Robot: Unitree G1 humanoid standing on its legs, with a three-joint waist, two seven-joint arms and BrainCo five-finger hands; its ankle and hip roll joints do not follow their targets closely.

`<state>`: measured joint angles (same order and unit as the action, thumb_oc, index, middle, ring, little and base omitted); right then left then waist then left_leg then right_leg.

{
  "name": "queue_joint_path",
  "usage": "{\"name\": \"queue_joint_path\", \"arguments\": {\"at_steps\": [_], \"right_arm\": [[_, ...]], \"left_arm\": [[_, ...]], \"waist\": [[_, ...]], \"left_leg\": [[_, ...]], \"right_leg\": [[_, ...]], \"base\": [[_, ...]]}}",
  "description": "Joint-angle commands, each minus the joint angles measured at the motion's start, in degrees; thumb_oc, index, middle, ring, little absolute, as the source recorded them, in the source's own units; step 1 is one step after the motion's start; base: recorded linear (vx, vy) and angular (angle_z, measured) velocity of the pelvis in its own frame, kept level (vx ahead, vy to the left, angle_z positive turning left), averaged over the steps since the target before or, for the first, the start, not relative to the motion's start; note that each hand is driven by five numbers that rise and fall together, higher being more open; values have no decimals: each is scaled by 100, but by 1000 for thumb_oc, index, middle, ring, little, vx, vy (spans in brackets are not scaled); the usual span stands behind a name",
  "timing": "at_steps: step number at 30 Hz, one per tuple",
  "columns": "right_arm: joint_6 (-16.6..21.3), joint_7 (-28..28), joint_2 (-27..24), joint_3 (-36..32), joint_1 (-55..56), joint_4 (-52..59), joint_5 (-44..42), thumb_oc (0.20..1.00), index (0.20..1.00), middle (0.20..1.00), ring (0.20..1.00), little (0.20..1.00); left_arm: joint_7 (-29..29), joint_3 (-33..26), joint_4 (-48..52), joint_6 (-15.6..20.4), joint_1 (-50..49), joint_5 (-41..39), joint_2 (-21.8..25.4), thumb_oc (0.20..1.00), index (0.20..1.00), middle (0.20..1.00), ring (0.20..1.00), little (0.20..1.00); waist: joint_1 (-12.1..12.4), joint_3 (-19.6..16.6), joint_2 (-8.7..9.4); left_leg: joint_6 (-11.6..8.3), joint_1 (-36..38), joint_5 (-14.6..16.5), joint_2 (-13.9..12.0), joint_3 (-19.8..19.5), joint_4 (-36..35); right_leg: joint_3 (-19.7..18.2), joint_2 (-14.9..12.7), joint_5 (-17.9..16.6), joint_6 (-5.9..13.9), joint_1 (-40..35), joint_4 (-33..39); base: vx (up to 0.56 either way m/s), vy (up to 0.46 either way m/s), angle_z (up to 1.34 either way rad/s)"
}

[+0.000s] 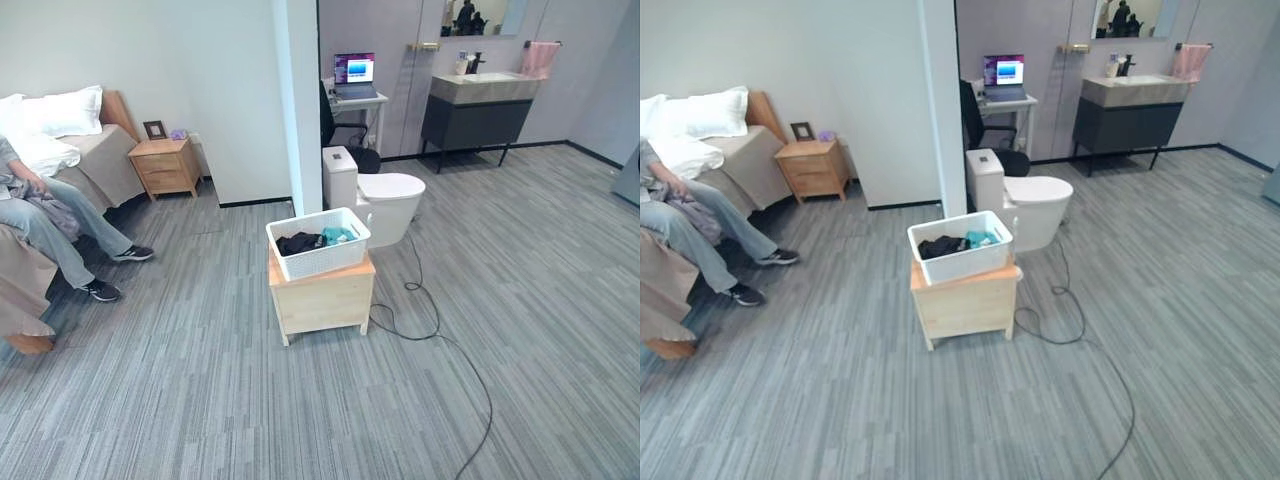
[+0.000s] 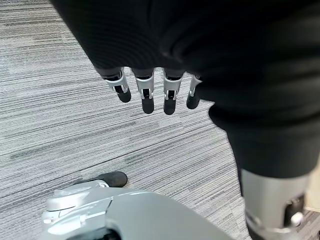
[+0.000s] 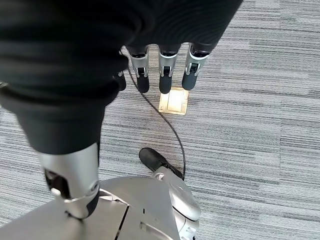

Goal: Grab the laundry basket,head to the washer,open it,put in the laundry and shut it.

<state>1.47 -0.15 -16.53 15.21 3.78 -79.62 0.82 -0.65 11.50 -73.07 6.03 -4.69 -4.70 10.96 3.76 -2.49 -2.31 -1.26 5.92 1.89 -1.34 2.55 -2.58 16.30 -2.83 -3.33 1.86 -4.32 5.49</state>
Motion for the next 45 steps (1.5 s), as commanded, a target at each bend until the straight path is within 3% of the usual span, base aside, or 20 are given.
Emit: {"name": "queue_joint_path", "arguments": {"at_steps": [1,27,33,35,36,37,39,42,44,45], "right_arm": [[71,9,149,191,-239,-302,-26,1000,1000,1000,1000,1000],[55,3,190,158,-209,-249,-138,1000,1000,1000,1000,1000],[63,3,136,92,-174,-242,-262,1000,1000,1000,1000,1000],[100,41,93,52,-215,-225,-365,1000,1000,1000,1000,1000],[100,41,93,51,-216,-226,-366,1000,1000,1000,1000,1000],[134,35,73,25,-233,-196,-482,1000,1000,1000,1000,1000],[148,34,47,18,-256,-143,-549,1000,1000,1000,1000,1000],[219,72,-45,35,-350,206,-750,1000,1000,1000,1000,1000],[253,156,-114,18,-381,413,-854,1000,1000,1000,1000,1000],[278,222,-230,0,-426,633,-945,1000,1000,1000,1000,1000]], "left_arm": [[8,-132,-180,188,240,-221,149,1000,1000,1000,1000,1000],[31,-172,-207,178,220,-312,162,1000,1000,1000,1000,1000],[52,-196,-185,178,259,-441,211,1000,1000,1000,1000,1000],[62,-184,-156,174,294,-519,233,1000,1000,1000,1000,1000],[62,-184,-156,174,295,-519,234,1000,1000,1000,1000,1000],[51,-174,-145,171,276,-550,243,1000,1000,1000,1000,1000],[56,-169,-127,171,271,-578,251,1000,1000,1000,1000,1000],[65,-165,-42,153,292,-661,290,1000,1000,1000,1000,1000],[105,-146,-42,154,301,-664,297,1000,1000,1000,1000,1000],[114,-132,47,159,283,-665,310,1000,1000,1000,1000,1000]], "waist": [[-3,-3,283],[-56,10,285],[-79,142,305],[-74,361,382],[-80,359,382],[-78,496,437],[-51,585,476],[20,881,540],[-6,1003,583],[37,1092,586]], "left_leg": [[-122,-310,-37,38,-259,-242],[-177,-283,-80,-54,-194,-242],[-293,-317,-207,-249,-210,-242],[-410,-564,-187,-421,-238,279],[-410,-584,-174,-421,-245,305],[-491,-799,-128,-497,-224,825],[-515,-1024,-140,-512,-223,1246],[-433,-1907,-645,-466,-432,2780],[-352,-2243,-769,-580,-149,3066],[-284,-2548,-587,-529,125,2748]], "right_leg": [[-164,-486,509,423,-151,-49],[-220,-409,534,372,-135,-49],[-246,-229,620,255,-126,-49],[-284,-100,669,115,-171,-49],[-278,-99,669,114,-167,-49],[-265,-14,742,0,-192,-141],[-252,2,780,-45,-205,-200],[-219,91,839,-187,-162,-393],[-137,133,902,-231,-178,-405],[-114,166,946,-219,-198,-372]], "base": [[0,0,0],[-4,-12,-1],[-19,-115,-1],[-54,-200,0],[-40,-201,7],[-9,-131,7],[-17,-162,5],[-36,-190,4],[59,-134,0],[88,-69,-10]]}}
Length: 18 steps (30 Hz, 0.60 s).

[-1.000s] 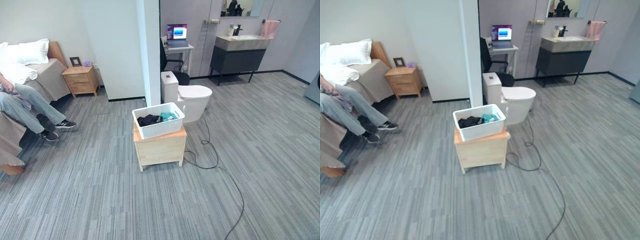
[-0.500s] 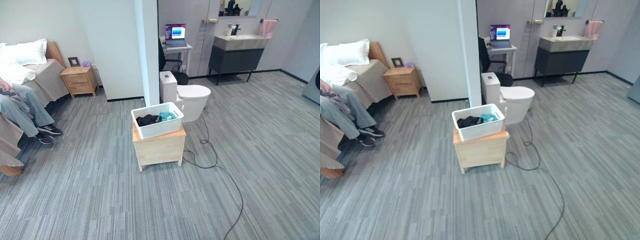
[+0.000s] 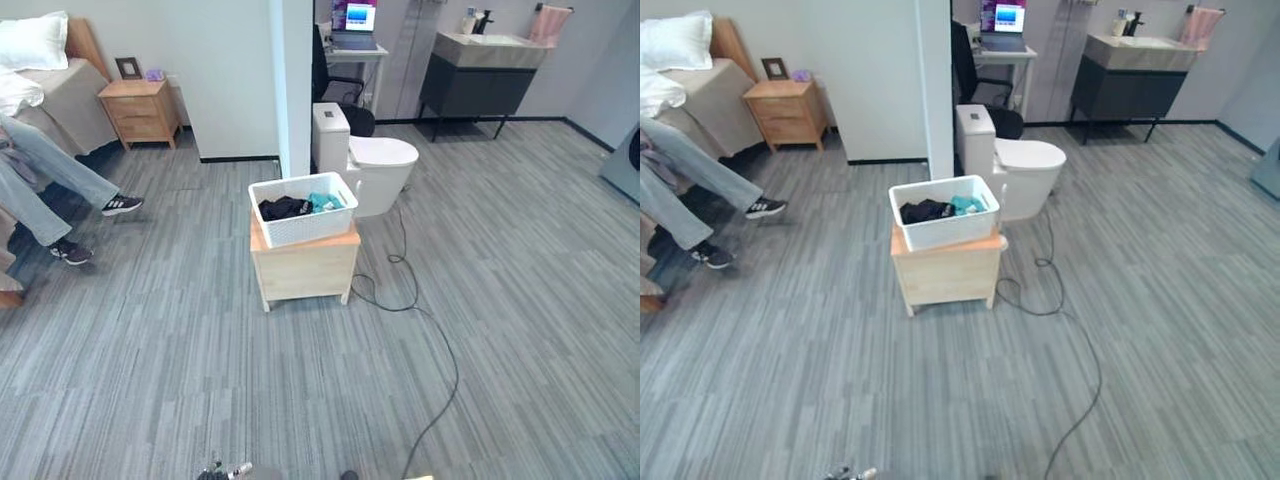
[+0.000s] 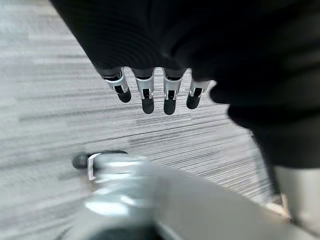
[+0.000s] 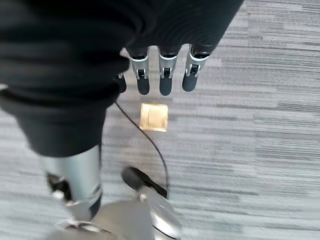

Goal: Grab the laundry basket,head to the washer,open it,put in the laundry and shut it.

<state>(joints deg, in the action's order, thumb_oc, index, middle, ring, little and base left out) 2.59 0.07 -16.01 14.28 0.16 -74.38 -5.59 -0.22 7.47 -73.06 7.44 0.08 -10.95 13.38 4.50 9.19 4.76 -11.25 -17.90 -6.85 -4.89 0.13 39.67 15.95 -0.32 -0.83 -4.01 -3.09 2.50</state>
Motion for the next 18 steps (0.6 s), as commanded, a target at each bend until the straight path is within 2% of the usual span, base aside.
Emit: {"name": "queue_joint_path", "arguments": {"at_steps": [1,2,3,4,5,7,9,12,13,14,15,16,17,18], "right_arm": [[166,200,-282,93,-63,109,-304,1000,1000,1000,1000,1000],[201,223,-338,92,-107,217,-354,1000,1000,1000,1000,1000],[231,247,-379,136,-179,369,-353,1000,1000,1000,1000,1000],[255,262,-381,175,-218,429,-349,1000,1000,1000,1000,1000],[255,262,-382,175,-218,429,-349,1000,1000,1000,1000,1000],[299,312,-342,233,-293,529,-363,1000,1000,1000,1000,1000],[306,306,-268,287,-382,572,-405,1000,1000,1000,1000,1000],[293,286,-191,334,-426,540,-393,1000,1000,1000,1000,1000],[291,282,-138,363,-475,500,-388,1000,1000,1000,1000,1000],[287,254,-84,366,-498,437,-415,1000,1000,1000,1000,1000],[287,254,-85,366,-498,437,-415,1000,1000,1000,1000,1000],[291,228,-49,356,-511,419,-472,1000,1000,1000,1000,1000],[285,206,-8,368,-554,394,-517,1000,1000,1000,1000,1000],[285,206,-9,368,-554,394,-517,1000,1000,1000,1000,1000]], "left_arm": [[71,271,47,18,-195,-40,68,1000,1000,1000,1000,1000],[85,274,53,45,-211,-54,69,1000,1000,1000,1000,1000],[95,236,19,52,-249,-56,71,1000,1000,1000,1000,1000],[109,216,-19,57,-250,-65,74,1000,1000,1000,1000,1000],[109,216,-19,58,-249,-65,73,1000,1000,1000,1000,1000],[150,178,-89,74,-246,-77,79,1000,1000,1000,1000,1000],[200,82,-132,76,-291,-96,106,1000,1000,1000,1000,1000],[214,38,-101,90,-270,-134,164,1000,1000,1000,1000,1000],[237,42,-79,103,-222,-107,211,1000,1000,1000,1000,1000],[249,105,-54,90,-105,-63,255,1000,1000,1000,1000,1000],[249,105,-54,90,-105,-63,254,1000,1000,1000,1000,1000],[249,127,-12,87,-55,-79,282,1000,1000,1000,1000,1000],[254,190,177,116,19,-69,319,1000,1000,1000,1000,1000],[254,190,177,116,19,-69,318,1000,1000,1000,1000,1000]], "waist": [[-35,-75,-121],[1,-61,-121],[128,-111,-187],[188,-123,-182],[183,-133,-184],[251,-164,-172],[375,-229,-89],[469,-283,-29],[548,-293,64],[563,-335,172],[562,-346,166],[537,-344,176],[459,-339,168],[459,-351,161]], "left_leg": [[716,-163,289,-174,368,-1477],[734,-237,295,-82,409,-1854],[696,-121,-27,44,334,-2954],[682,-156,-105,105,270,-3361],[682,-163,-117,105,264,-3374],[651,-291,-217,168,244,-3855],[692,-337,-343,92,499,-3724],[793,-466,-352,98,488,-3429],[861,-593,-234,175,446,-3110],[1093,-609,133,388,469,-2712],[1093,-621,126,381,465,-2716],[1199,-541,260,486,478,-2695],[1419,-344,559,737,537,-2699],[1418,-355,552,729,535,-2704]], "right_leg": [[-81,-87,696,368,-323,-73],[-83,-63,710,408,-328,-50],[-156,61,793,470,-413,6],[-186,106,867,487,-490,39],[-181,109,865,486,-478,37],[-269,201,1085,488,-648,37],[-418,182,1336,552,-930,-53],[-469,75,1518,542,-989,-341],[-489,-36,1540,595,-975,-565],[-461,-255,1300,845,-847,-1164],[-462,-247,1294,843,-834,-1163],[-540,-332,1012,926,-575,-1696],[-656,-515,268,1124,-195,-2596],[-657,-506,260,1122,-183,-2591]], "base": [[134,-20,-19],[250,64,-24],[347,82,-7],[278,77,24],[228,43,31],[302,60,-33],[494,138,-59],[439,184,-15],[455,224,-19],[455,224,-22],[425,252,-37],[383,308,-33],[383,307,-23],[352,289,-12]]}}
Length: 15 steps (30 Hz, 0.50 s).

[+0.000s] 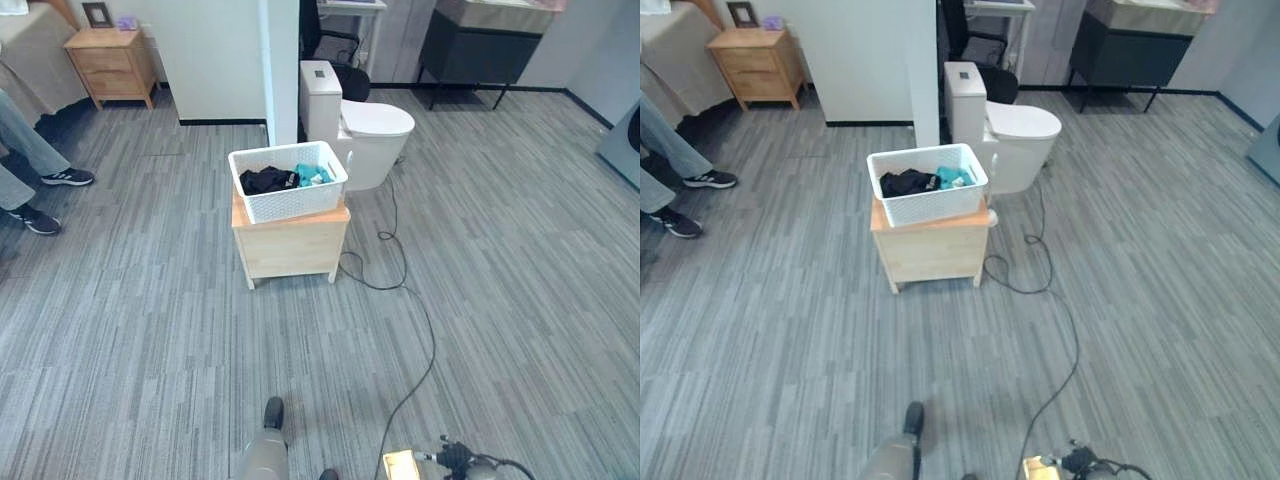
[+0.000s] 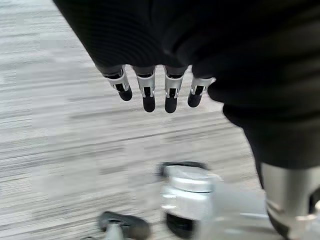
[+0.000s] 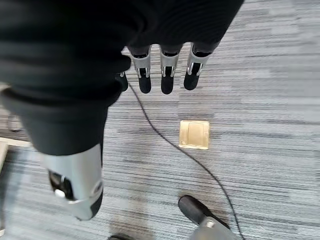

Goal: Grab the laundry basket,head to the washer,open it,put in the laundry and shut it.

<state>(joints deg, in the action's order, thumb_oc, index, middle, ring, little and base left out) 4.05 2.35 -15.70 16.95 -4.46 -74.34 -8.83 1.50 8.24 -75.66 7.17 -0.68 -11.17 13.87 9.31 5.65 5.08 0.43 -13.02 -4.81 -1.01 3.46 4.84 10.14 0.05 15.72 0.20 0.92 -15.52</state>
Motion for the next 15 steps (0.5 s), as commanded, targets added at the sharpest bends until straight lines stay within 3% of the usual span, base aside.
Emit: {"name": "queue_joint_path", "arguments": {"at_steps": [1,2,3,4,6,7,8,9,11,12,15], "right_arm": [[124,-37,-51,90,-108,395,-200,1000,1000,1000,1000,1000],[104,-69,-54,62,-103,397,-207,1000,1000,1000,1000,1000],[104,-69,-55,62,-104,397,-207,1000,1000,1000,1000,1000],[98,-58,-66,43,-109,386,-209,1000,1000,1000,1000,1000],[105,-49,-113,-1,-100,383,-284,1000,1000,1000,1000,1000],[114,-31,-151,-39,-105,413,-352,1000,1000,1000,1000,1000],[131,43,-257,-140,-71,510,-447,1000,1000,1000,1000,1000],[130,43,-258,-140,-71,511,-447,1000,1000,1000,1000,1000],[162,105,-373,-327,11,783,-571,1000,1000,1000,1000,1000],[162,138,-488,-520,142,1186,-568,1000,1000,1000,1000,1000],[168,127,-676,-703,375,1751,-483,1000,1000,1000,1000,1000]], "left_arm": [[81,166,530,150,113,-52,284,1000,1000,1000,1000,1000],[95,220,707,166,154,-84,355,1000,1000,1000,1000,1000],[95,220,707,166,155,-84,353,1000,1000,1000,1000,1000],[106,215,766,171,162,-127,362,1000,1000,1000,1000,1000],[145,223,806,172,243,-243,369,1000,1000,1000,1000,1000],[160,248,826,186,287,-277,384,1000,1000,1000,1000,1000],[165,268,889,202,254,-218,386,1000,1000,1000,1000,1000],[165,268,889,201,255,-218,386,1000,1000,1000,1000,1000],[183,204,911,241,274,-179,424,1000,1000,1000,1000,1000],[168,128,1010,259,230,-156,461,1000,1000,1000,1000,1000],[158,-14,1086,251,133,-88,461,1000,1000,1000,1000,1000]], "waist": [[-67,28,78],[-136,120,-51],[-137,111,-58],[-145,169,-120],[-260,276,-268],[-357,355,-348],[-508,442,-354],[-513,439,-361],[-706,512,-295],[-816,535,-237],[-922,481,-225]], "left_leg": [[342,-736,441,403,192,782],[494,-436,638,465,188,720],[492,-446,631,457,185,715],[534,-269,720,469,194,681],[519,158,799,443,44,510],[477,384,842,415,-51,405],[394,756,1045,473,-168,319],[392,754,1038,466,-175,314],[256,1173,1324,501,-354,249],[207,1405,1539,550,-469,296],[138,1748,1810,507,-533,312]], "right_leg": [[-103,-640,-1750,762,-356,-1269],[12,-813,-2015,788,46,-1975],[14,-804,-2024,785,55,-1967],[170,-933,-1933,768,187,-2004],[324,-873,-1434,538,807,-1908],[362,-764,-1185,425,1123,-1639],[351,-764,-1238,442,1293,-462],[361,-755,-1256,440,1281,-432],[-85,-809,-1685,639,1420,996],[-373,-932,-2091,820,1620,1728],[-331,-948,-2263,924,1620,1994]], "base": [[338,263,-1],[338,262,-9],[342,230,-4],[216,105,11],[341,103,5],[544,-43,-20],[427,-67,-6],[478,-133,3],[533,-193,33],[526,-180,64],[510,-190,52]]}}
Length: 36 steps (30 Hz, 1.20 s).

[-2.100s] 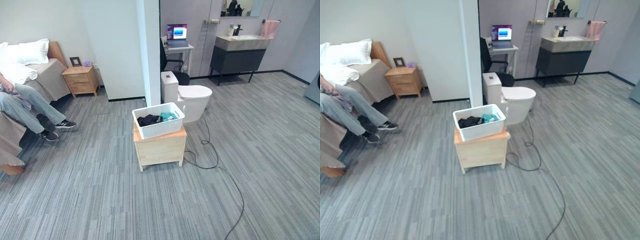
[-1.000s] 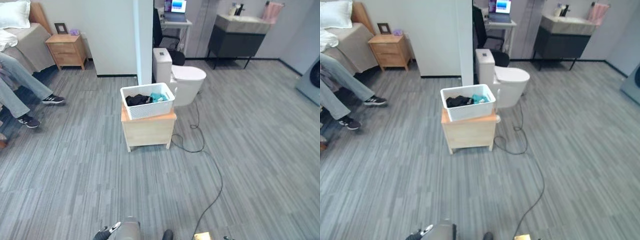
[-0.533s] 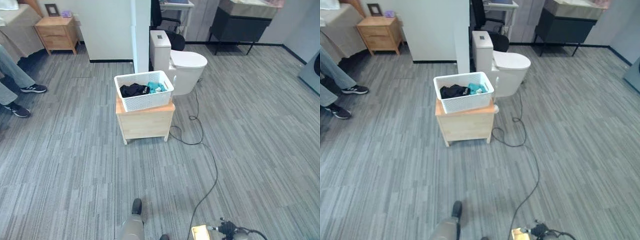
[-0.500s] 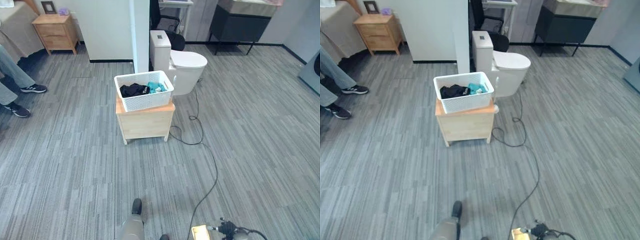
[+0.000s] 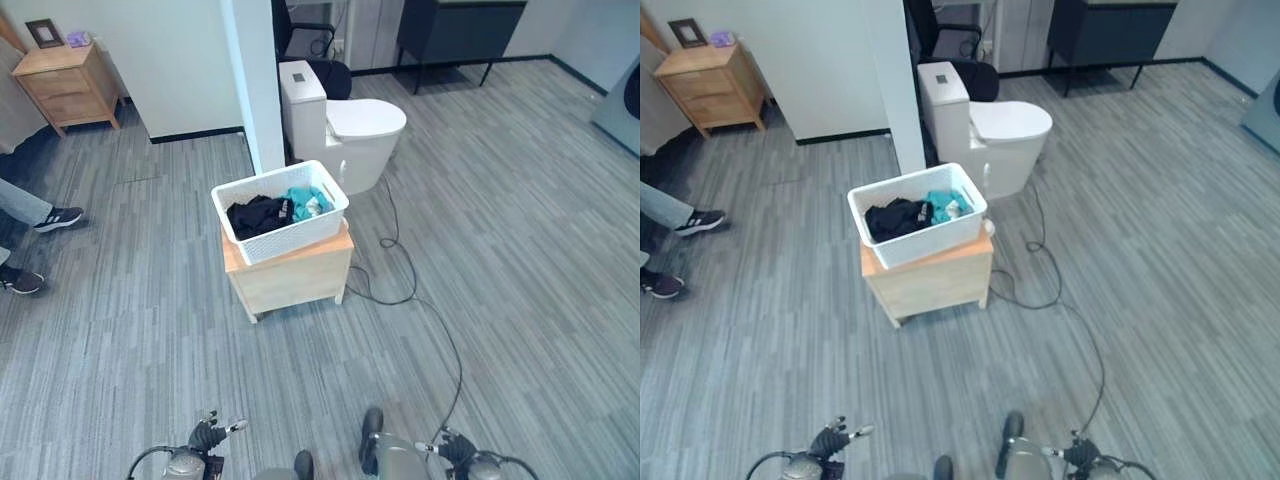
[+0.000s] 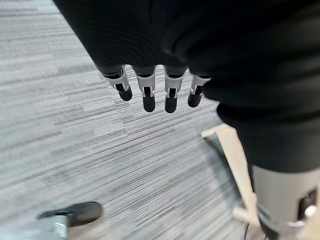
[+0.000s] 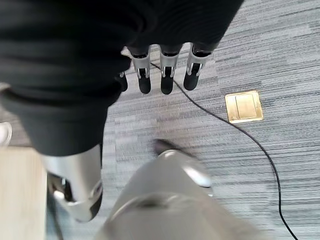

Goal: Grab the laundry basket,head to the washer,open it,put in the laundry and shut it.

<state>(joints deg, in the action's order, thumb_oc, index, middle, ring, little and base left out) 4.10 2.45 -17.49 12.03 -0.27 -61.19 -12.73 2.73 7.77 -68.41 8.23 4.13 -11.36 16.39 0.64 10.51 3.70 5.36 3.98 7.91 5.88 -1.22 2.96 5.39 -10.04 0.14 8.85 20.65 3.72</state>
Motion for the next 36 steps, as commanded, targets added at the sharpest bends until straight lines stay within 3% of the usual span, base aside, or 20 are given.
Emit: {"name": "queue_joint_path", "arguments": {"at_steps": [1,3,4,5,6,8,9,10,12,14,15,18,20,21,22,27,36], "right_arm": [[205,56,-652,-454,291,908,-72,1000,1000,1000,1000,1000],[211,31,-734,-510,357,1122,-39,1000,1000,1000,1000,1000],[213,6,-809,-584,436,1300,-20,1000,1000,1000,1000,1000],[255,32,-1006,-754,582,1832,-100,1000,1000,1000,1000,1000],[253,32,-1003,-755,584,1835,-99,1000,1000,1000,1000,1000],[308,89,-1141,-890,653,2291,-156,1000,1000,1000,1000,1000],[316,108,-1202,-962,669,2495,-180,1000,1000,1000,1000,1000],[373,188,-1299,-1149,752,2905,-198,1000,1000,1000,1000,1000],[405,213,-1337,-1216,746,3088,-205,1000,1000,1000,1000,1000],[456,249,-1444,-1341,726,3431,-134,1000,1000,1000,1000,1000],[470,275,-1473,-1404,709,3556,-108,1000,1000,1000,1000,1000],[543,433,-1532,-1454,447,3735,-100,1000,1000,1000,1000,1000],[581,456,-1507,-1352,216,4008,29,1000,1000,1000,1000,1000],[549,455,-1432,-1363,189,4219,120,1000,1000,1000,1000,1000],[476,489,-1285,-1179,-202,4266,230,1000,1000,1000,1000,1000],[329,639,-1242,-934,-899,4114,251,1000,1000,1000,1000,1000],[0,937,-1580,-593,-2157,3349,130,1000,1000,1000,1000,1000]], "left_arm": [[11,-100,427,132,-519,13,250,1000,1000,1000,1000,1000],[6,-189,466,132,-610,-13,239,1000,1000,1000,1000,1000],[1,-255,493,129,-666,-66,219,1000,1000,1000,1000,1000],[-50,-441,718,75,-780,-305,224,1000,1000,1000,1000,1000],[-50,-441,719,74,-780,-305,227,1000,1000,1000,1000,1000],[-39,-606,920,48,-890,-453,230,1000,1000,1000,1000,1000],[-24,-646,949,51,-910,-516,244,1000,1000,1000,1000,1000],[-27,-663,1279,33,-942,-566,285,1000,1000,1000,1000,1000],[-6,-667,1505,48,-964,-584,315,1000,1000,1000,1000,1000],[44,-701,2003,81,-1029,-617,363,1000,1000,1000,1000,1000],[99,-710,2179,77,-1042,-585,403,1000,1000,1000,1000,1000],[263,-763,2692,95,-994,-535,544,1000,1000,1000,1000,1000],[484,-1027,3347,102,-1177,-285,583,1000,1000,1000,1000,1000],[614,-1255,3724,100,-1303,-117,637,1000,1000,1000,1000,1000],[888,-1663,4451,131,-1466,209,706,1000,1000,1000,1000,1000],[1326,-2078,5292,127,-1408,708,874,1000,1000,1000,1000,1000],[1440,-2333,6302,9,-674,733,1487,1000,1000,1000,1000,1000]], "waist": [[-146,-178,51],[-170,-215,21],[-184,-239,19],[-110,-159,72],[-124,-174,86],[-9,-115,104],[28,-97,122],[132,-65,213],[187,-32,245],[237,-35,258],[266,-22,278],[483,34,204],[634,-62,139],[724,-83,165],[984,-170,218],[1195,-97,288],[1323,427,311]], "left_leg": [[-460,387,698,-255,-154,584],[-569,415,588,-409,-135,809],[-671,196,347,-604,-32,1482],[-723,-618,-375,-1023,122,3385],[-721,-647,-388,-1007,111,3389],[-629,-1234,-670,-1177,47,4632],[-579,-1328,-723,-1354,122,4668],[-519,-1741,-653,-1498,250,4351],[-539,-1834,-584,-1524,334,3981],[-642,-1857,-524,-1618,501,2791],[-702,-1808,-602,-1627,555,2075],[-978,-1916,-1444,-1604,193,505],[-1048,-1789,-1473,-1553,-115,102],[-1041,-1815,-1434,-1465,-60,363],[-911,-1780,-1179,-1196,56,474],[-760,-2057,-962,-936,144,605],[-734,-2673,-962,-837,128,732]], "right_leg": [[148,52,-841,20,-510,-219],[198,117,-844,-16,-574,-391],[282,178,-788,-105,-680,-539],[416,424,-608,-409,-1027,-679],[424,407,-615,-408,-1008,-676],[542,669,-376,-664,-1312,-651],[543,802,-221,-732,-1473,-631],[597,827,-40,-786,-1720,-610],[620,823,36,-767,-1821,-593],[648,812,178,-709,-1974,-541],[656,781,259,-698,-2070,-538],[709,896,511,-716,-2376,-545],[628,942,715,-622,-2631,-585],[603,835,775,-632,-2696,-644],[539,486,754,-451,-2740,-663],[513,189,649,-287,-2476,-636],[625,152,485,-248,-1897,-695]], "base": [[596,-257,43],[427,-240,63],[474,-499,69],[310,-410,72],[244,-411,74],[198,-275,-12],[380,-342,-78],[383,-264,-41],[229,-94,14],[229,25,13],[256,70,3],[311,104,13],[480,249,-20],[695,568,-52],[472,443,-77],[95,194,-45],[-50,37,1]]}}
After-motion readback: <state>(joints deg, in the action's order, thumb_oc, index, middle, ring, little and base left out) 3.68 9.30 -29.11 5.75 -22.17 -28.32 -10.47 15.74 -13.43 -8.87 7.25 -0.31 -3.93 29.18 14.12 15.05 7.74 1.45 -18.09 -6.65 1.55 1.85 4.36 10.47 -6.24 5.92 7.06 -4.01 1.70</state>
